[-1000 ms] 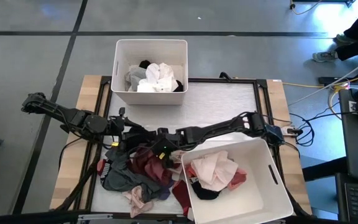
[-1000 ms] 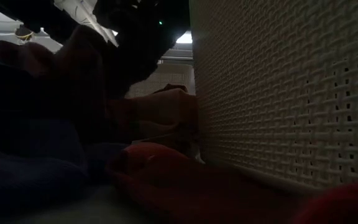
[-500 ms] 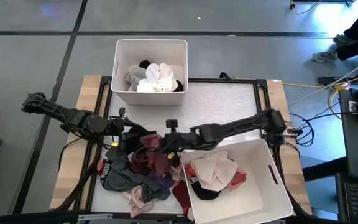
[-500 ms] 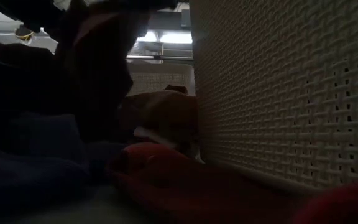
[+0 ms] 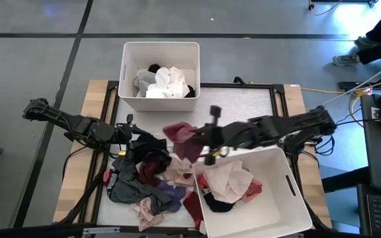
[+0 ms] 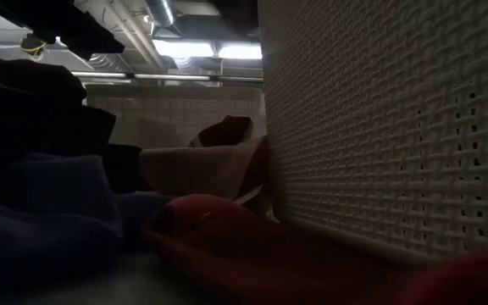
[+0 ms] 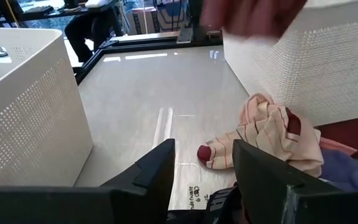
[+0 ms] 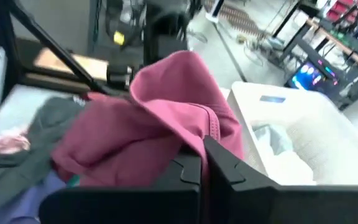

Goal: Sort clothes

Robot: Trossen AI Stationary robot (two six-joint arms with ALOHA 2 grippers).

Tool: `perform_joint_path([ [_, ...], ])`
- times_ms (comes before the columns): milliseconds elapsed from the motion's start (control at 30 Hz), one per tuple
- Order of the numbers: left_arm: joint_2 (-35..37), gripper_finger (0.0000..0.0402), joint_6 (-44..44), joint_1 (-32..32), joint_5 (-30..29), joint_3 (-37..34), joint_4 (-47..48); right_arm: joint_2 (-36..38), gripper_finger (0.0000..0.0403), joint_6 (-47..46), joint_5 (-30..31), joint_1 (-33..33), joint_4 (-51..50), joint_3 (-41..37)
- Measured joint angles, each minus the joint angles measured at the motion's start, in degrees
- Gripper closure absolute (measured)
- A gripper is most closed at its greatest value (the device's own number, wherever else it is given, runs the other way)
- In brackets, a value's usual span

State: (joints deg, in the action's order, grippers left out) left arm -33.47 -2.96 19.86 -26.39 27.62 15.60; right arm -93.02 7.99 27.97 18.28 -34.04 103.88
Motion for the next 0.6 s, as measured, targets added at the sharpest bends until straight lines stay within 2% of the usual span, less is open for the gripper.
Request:
perform_joint_path([
  [133,0.00,0.0249,0.00,0.00,0.00,0.00,0.06,4.91,0.0395,-0.61,-0.01,2.81,-1.60,0.00],
  [367,0.00,0.0249,-0.02,0.00,0.00,0.00,0.06,11.56,0.0394,-8.30,0.25,11.13,-7.87,0.02],
  [600,0.00,0.0249,-0.16,-0.01,0.00,0.00,0.04,13.59,0.0394,-22.03,3.14,20.19,-20.61,0.02],
])
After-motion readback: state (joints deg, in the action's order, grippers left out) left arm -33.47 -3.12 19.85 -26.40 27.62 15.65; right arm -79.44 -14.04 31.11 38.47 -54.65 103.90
